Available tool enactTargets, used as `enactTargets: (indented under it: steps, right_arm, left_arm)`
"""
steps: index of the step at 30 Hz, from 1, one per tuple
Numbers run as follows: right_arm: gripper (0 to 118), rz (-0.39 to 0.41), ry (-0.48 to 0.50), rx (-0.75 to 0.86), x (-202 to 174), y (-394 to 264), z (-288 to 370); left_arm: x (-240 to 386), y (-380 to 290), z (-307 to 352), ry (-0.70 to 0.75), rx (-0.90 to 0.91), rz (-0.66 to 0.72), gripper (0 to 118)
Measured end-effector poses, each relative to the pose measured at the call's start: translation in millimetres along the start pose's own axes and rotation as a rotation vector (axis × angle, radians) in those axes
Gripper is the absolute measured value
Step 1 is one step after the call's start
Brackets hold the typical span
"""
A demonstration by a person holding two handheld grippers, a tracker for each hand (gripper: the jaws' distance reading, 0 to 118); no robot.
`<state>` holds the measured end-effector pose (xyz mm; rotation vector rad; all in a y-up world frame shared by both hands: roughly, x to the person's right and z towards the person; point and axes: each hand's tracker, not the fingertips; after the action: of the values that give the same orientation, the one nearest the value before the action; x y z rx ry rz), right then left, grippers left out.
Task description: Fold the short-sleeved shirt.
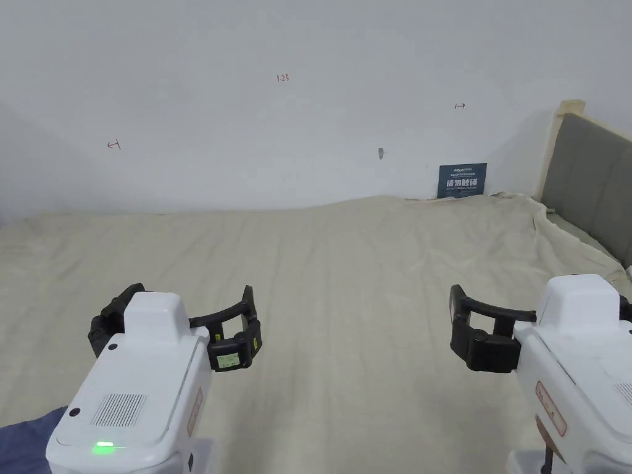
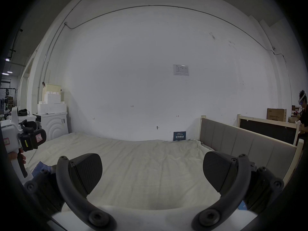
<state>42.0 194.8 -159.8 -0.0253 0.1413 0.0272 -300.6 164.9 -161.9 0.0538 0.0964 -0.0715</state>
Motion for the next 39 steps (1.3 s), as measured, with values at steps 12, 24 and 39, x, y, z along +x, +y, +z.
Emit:
enactTargets:
  steps: [12, 24, 39]
  right_arm:
    - [118, 0.01, -0.005, 0.011, 0.8, 2.2, 2.5]
    - [118, 0.015, -0.014, 0.025, 7.1, -3.1, -0.6]
    - [118, 0.016, -0.015, 0.036, 5.1, -2.8, -0.5]
  left_arm:
    - [0.4, 1.7, 3.4, 0.013, 0.02, -0.001, 118]
    - [0.7, -2.2, 4.5, 0.024, 0.022, -0.018, 118]
    - [-2.8, -2.8, 4.7, 0.033, 0.025, 0.001, 118]
